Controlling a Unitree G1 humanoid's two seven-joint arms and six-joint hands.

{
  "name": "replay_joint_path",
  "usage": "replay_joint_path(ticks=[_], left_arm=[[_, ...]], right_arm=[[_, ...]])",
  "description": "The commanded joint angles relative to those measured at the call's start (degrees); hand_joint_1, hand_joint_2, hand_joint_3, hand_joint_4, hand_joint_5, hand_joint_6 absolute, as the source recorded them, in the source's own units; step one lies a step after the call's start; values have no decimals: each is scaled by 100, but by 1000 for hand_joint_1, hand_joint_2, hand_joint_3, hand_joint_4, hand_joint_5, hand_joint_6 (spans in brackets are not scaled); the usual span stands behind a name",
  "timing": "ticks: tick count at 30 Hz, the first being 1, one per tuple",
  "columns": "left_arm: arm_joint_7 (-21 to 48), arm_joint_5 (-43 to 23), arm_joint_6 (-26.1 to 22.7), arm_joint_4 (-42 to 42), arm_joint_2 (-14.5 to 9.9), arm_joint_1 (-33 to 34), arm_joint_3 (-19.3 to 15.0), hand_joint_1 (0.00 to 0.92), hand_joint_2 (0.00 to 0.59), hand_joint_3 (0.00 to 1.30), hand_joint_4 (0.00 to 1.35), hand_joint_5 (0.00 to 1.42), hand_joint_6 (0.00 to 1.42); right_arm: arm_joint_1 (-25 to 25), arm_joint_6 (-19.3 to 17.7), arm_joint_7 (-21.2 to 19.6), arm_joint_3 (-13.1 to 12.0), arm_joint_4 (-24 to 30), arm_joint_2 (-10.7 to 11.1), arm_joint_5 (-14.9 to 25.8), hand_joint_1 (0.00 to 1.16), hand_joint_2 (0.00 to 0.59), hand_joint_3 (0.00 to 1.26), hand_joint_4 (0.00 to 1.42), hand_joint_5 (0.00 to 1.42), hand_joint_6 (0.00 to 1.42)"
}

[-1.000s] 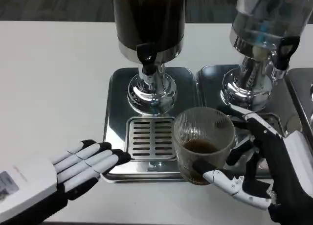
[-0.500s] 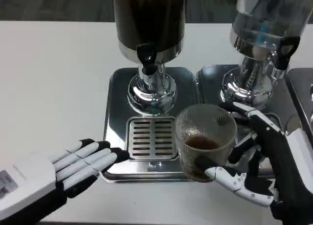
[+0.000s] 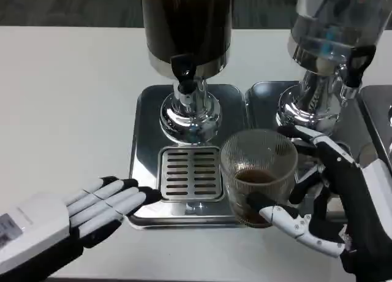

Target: Grasp the cup under the faucet to collect the drink, then remove the cup.

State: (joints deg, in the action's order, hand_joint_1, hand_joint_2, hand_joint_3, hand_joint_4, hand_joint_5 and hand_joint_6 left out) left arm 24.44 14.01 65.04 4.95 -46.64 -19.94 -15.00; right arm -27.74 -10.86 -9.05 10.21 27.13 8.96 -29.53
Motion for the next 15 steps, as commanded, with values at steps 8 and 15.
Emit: replay_joint_path(ticks=[8,15], left_arm=[[-24,-166,-59,25,-161,-11,53,0,84,0,0,0,0],[-1,-232,-112,11,-173,-44,53,0,91,0,0,0,0]], right_arm=[[73,-284,-131,-71,-76,-166,189,725,357,576,679,894,1244],[140,-429,-260,-62,-302,-335,215,733,360,586,696,899,1263]])
